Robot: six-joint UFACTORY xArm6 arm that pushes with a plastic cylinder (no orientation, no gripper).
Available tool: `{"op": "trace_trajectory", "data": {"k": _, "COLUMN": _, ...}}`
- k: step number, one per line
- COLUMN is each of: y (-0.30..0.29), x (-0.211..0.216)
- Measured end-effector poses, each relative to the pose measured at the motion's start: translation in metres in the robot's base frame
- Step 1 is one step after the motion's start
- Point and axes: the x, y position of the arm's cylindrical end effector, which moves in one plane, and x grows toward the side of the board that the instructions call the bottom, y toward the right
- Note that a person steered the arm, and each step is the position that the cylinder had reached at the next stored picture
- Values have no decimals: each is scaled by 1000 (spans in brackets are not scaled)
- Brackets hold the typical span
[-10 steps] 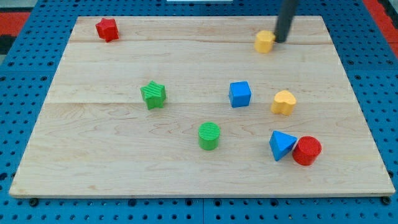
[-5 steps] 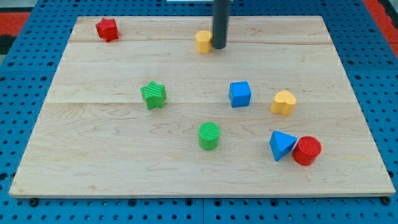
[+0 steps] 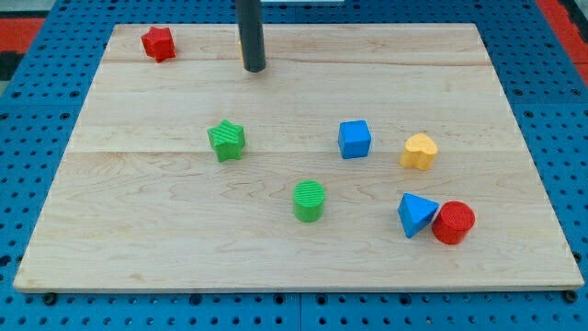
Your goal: Move the yellow hexagon to the top center
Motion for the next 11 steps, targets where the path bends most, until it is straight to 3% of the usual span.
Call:
{"op": "trace_trajectory", "data": {"k": 1, "y": -23, "x": -4}}
{"op": "trace_trajectory", "data": {"k": 2, "y": -87, "x": -5}}
{"op": "trace_trajectory", "data": {"k": 6, "y": -13, "x": -36}}
{"op": "trace_trajectory", "data": {"k": 8, "y": -5, "x": -72}}
{"op": "trace_trajectory", "data": {"k": 11, "y": -4, "x": -72}}
